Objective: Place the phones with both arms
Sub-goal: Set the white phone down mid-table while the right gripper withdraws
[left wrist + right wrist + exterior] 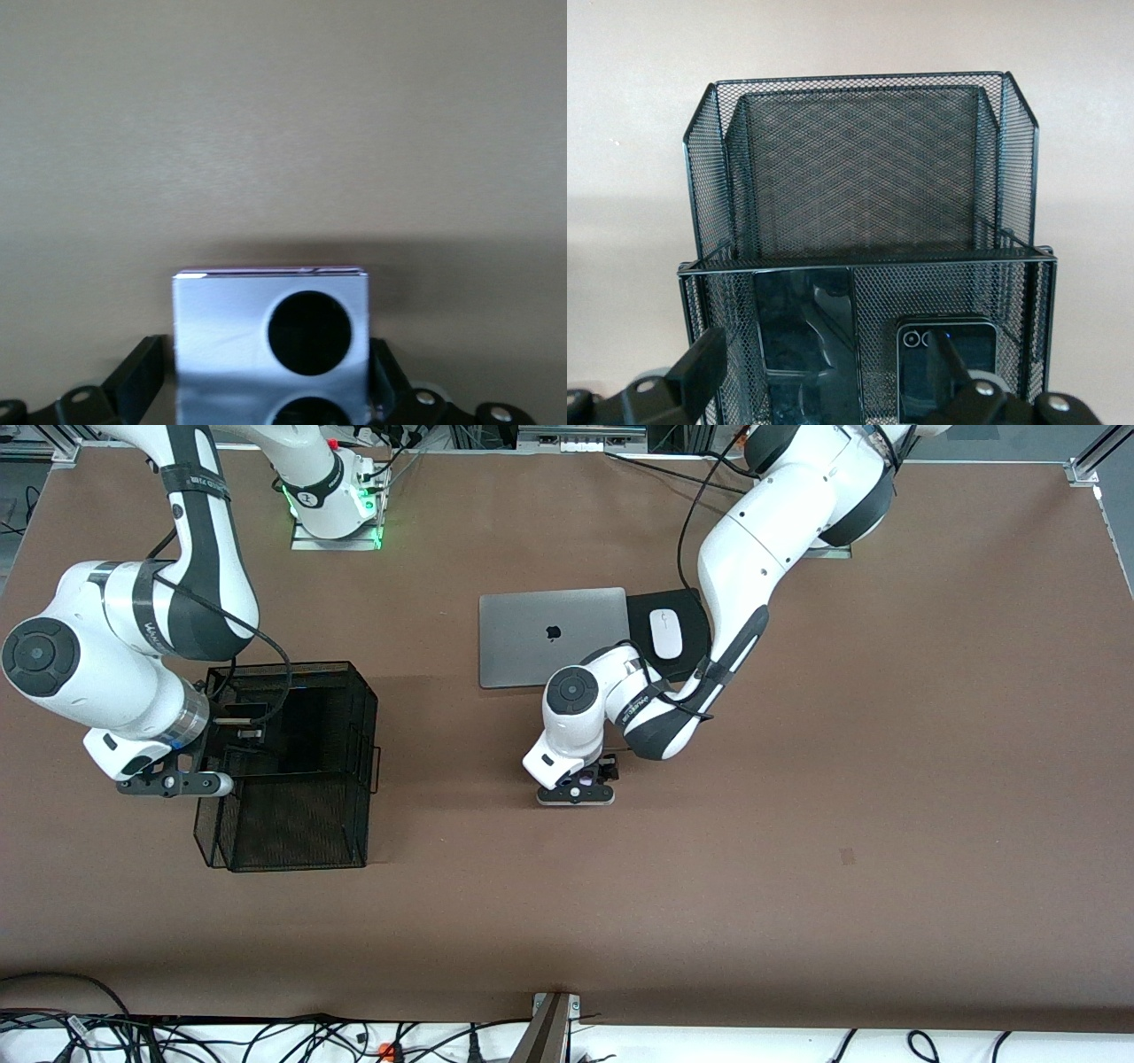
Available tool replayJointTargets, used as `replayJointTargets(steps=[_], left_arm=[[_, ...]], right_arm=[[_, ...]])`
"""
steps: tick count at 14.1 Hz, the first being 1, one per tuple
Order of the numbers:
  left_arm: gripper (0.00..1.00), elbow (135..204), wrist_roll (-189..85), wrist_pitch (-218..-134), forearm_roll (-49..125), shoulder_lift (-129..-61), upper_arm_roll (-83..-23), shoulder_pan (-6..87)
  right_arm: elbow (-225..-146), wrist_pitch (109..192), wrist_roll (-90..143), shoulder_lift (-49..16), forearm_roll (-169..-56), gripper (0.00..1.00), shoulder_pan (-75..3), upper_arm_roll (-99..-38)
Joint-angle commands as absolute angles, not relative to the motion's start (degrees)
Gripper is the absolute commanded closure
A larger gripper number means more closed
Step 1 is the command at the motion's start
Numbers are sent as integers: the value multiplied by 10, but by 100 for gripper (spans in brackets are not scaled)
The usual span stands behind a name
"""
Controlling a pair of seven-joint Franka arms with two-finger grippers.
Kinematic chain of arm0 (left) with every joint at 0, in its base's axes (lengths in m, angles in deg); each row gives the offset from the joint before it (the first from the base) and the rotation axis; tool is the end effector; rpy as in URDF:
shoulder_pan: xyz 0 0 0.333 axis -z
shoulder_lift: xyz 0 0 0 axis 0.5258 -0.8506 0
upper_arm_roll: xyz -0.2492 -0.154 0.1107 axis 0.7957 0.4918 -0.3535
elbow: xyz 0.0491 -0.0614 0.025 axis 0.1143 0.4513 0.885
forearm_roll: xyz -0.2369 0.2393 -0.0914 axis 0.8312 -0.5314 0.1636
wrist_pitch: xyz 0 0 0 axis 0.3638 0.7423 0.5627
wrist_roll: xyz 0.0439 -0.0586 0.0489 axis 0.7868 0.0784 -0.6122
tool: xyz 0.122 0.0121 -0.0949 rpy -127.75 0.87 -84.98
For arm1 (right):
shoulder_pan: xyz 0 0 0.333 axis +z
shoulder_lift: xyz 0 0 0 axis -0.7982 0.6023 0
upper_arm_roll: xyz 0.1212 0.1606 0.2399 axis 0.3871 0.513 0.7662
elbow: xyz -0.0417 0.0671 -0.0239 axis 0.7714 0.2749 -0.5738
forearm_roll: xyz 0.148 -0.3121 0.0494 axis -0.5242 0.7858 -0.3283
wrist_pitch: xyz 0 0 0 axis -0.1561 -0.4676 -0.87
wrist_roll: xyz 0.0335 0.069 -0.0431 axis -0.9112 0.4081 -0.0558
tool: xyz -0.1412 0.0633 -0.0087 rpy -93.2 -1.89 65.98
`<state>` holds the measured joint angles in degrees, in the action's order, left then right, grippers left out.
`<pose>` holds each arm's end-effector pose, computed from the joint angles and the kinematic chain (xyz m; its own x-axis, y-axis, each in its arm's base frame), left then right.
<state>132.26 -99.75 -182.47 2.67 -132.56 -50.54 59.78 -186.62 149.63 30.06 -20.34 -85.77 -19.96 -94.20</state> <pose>0.5641 -0.4687 0.1370 0.9972 0.0332 0.0666 0.0349 -0.9991 -0.0240 0.5907 0.0619 0.3696 0.9995 0.0027 -0.0313 0.0031 -0.9999 0.0125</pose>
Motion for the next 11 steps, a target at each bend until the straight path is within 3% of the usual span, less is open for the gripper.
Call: replayJointTargets(steps=[1,4,11], left_arm=[[0,1305,-964,-1756,53,-1310,-508,591],[0,1305,-943,-1709,89,-1284,-507,580],[0,1326,-774,-1585,134,-1225,-505,449]], right_arm=[[-1859,1484,318,-209,-863,0,-205,-938],[-1856,1483,350,-209,-864,0,-202,-935],[-1830,1481,406,-204,-865,0,-155,-928]])
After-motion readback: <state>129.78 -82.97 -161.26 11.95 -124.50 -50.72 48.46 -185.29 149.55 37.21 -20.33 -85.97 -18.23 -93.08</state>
